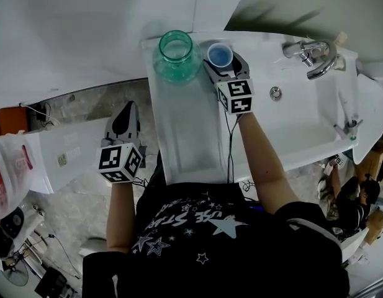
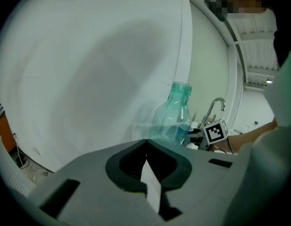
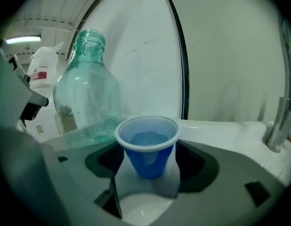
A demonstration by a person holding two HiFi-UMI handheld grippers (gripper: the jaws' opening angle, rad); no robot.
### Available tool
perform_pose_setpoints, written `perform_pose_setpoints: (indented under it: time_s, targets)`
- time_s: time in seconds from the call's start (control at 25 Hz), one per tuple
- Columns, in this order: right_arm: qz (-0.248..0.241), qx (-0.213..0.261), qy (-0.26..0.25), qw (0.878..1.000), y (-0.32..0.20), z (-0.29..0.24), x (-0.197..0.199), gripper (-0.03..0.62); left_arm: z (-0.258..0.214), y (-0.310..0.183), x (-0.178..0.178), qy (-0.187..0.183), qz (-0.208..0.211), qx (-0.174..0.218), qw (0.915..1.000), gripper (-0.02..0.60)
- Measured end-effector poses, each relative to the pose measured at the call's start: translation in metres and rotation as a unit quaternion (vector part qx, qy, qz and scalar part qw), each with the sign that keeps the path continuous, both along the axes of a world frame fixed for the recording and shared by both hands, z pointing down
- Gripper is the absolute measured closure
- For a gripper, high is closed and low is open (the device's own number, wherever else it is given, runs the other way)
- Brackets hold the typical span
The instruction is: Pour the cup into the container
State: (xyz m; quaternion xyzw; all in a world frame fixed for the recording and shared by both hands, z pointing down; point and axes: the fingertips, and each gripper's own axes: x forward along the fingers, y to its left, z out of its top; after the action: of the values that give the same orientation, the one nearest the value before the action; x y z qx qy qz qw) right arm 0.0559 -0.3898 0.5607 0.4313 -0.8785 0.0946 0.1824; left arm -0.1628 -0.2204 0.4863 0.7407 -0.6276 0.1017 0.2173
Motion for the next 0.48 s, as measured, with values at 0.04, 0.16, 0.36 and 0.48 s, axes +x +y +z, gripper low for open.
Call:
perform_pose_setpoints:
  time_s: [0.04, 0.16, 0.36, 0.48]
  targets:
    - [0.000, 0.000, -0.002, 1.000, -0.0001, 0.0001, -0.0005, 0.267, 0.0004, 0.0005, 0.0000, 0.000, 0.000, -0.001, 1.0000, 0.572]
    - [0.000, 0.002, 0.001, 1.000, -0.0008, 0.0016, -0.0029, 0.283, 0.0010, 0.0015, -0.0004, -0.001, 0.000, -0.002, 1.0000, 0.572]
    - [0.009, 0.013, 0.004, 1.000, -0.0038, 0.0028, -0.0014, 0.312, -0.0007, 0.0038, -0.0002, -0.001, 0.000, -0.001, 1.0000, 0.572]
    - [0.006, 0.017, 0.006, 1.000, -0.0045, 0.0015, -0.0015, 0.313, -0.0009, 0.0060, -0.0007, -0.003, 0.000, -0.002, 1.0000, 0.572]
